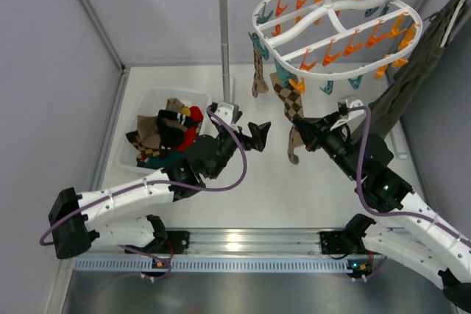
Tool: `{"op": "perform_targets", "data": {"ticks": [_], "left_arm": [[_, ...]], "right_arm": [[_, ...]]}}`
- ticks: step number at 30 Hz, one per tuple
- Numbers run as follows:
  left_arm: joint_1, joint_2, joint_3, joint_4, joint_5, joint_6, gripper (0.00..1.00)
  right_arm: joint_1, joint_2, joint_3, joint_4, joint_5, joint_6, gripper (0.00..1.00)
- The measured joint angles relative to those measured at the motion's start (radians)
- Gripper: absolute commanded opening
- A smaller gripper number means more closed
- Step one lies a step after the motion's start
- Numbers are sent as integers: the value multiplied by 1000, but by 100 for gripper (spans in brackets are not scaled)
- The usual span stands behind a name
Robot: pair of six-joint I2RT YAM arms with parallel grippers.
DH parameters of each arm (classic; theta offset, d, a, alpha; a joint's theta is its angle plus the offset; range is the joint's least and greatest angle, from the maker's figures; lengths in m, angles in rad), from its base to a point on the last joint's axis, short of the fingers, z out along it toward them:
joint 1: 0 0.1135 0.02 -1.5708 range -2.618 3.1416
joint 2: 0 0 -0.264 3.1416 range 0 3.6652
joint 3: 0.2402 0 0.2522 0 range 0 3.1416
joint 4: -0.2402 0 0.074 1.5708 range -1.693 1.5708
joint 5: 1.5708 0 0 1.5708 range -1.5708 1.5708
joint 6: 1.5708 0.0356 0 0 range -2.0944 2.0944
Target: Remove the socks clipped to the hanger
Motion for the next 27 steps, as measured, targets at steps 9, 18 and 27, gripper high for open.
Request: {"op": "perform_targets", "data": {"ticks": [9,18,27], "left_arm": [[148,12,115,-85,386,-89,99],[344,196,372,-89,733,-204,99],[343,299,480,-91,863,-243,93]], "right_arm": [[-61,-50,0,-106,-31,-68,0],[-122,-64,0,-181,-112,-114,0],[-166,-124,0,-223,-177,-116,0]]}}
